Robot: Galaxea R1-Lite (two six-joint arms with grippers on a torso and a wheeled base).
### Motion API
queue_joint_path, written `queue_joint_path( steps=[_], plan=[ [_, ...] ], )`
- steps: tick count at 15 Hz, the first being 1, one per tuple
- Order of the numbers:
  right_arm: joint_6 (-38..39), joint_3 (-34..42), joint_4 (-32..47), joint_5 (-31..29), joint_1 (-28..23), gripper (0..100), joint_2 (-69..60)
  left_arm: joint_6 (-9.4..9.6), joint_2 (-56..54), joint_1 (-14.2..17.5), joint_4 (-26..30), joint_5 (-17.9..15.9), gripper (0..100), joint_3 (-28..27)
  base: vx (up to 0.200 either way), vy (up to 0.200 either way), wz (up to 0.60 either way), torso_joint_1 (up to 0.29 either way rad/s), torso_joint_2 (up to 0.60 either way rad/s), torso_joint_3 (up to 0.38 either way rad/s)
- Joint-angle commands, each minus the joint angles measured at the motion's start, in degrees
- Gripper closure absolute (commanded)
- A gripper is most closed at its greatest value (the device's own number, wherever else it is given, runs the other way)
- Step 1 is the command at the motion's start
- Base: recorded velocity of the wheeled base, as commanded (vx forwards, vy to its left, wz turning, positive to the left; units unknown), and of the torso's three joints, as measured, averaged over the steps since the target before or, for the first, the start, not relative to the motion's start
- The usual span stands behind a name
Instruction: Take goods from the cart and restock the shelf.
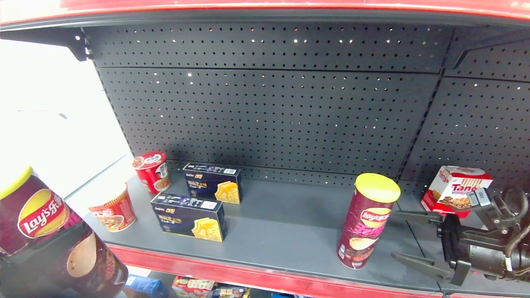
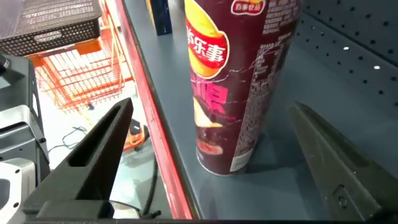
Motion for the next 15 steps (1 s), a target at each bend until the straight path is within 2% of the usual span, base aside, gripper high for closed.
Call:
queue_joint_path(
  steps=[1,5,7,11,12,15],
  plan=[
    [0.08,0.8,0.05,-0.06,-1.24,0,-4.37,-0.02,-0.3,0.02,-0.03,-0.11,100,0.12,0.0,0.0,0.0,0.0,0.0,0.0],
    [0.17,0.45,1.81,-0.24,-4.67,0,-10.17,-0.02,-0.3,0.02,-0.03,-0.11,100,0.21,0.0,0.0,0.0,0.0,0.0,0.0],
    [0.43,-0.52,4.71,-2.35,-4.85,0,-14.74,-0.02,-0.56,0.02,-0.03,-0.11,100,0.29,0.0,0.0,0.0,0.0,0.0,0.0],
    [1.49,1.06,7.87,-10.96,-4.14,0,-21.6,-0.02,-2.06,0.28,-0.03,0.07,100,2.49,0.0,0.0,0.0,0.0,0.0,0.0],
    [1.75,1.94,8.58,-12.8,-4.14,0,-23.36,-0.1,-2.32,1.34,-0.03,-0.02,100,3.2,0.0,0.0,0.0,0.0,0.0,0.0],
    [1.75,4.49,14.73,-23.79,-2.47,0,-32.06,-0.1,-2.94,1.69,-0.03,-0.55,100,4.34,0.0,0.0,0.0,0.0,0.0,0.0]
  ],
)
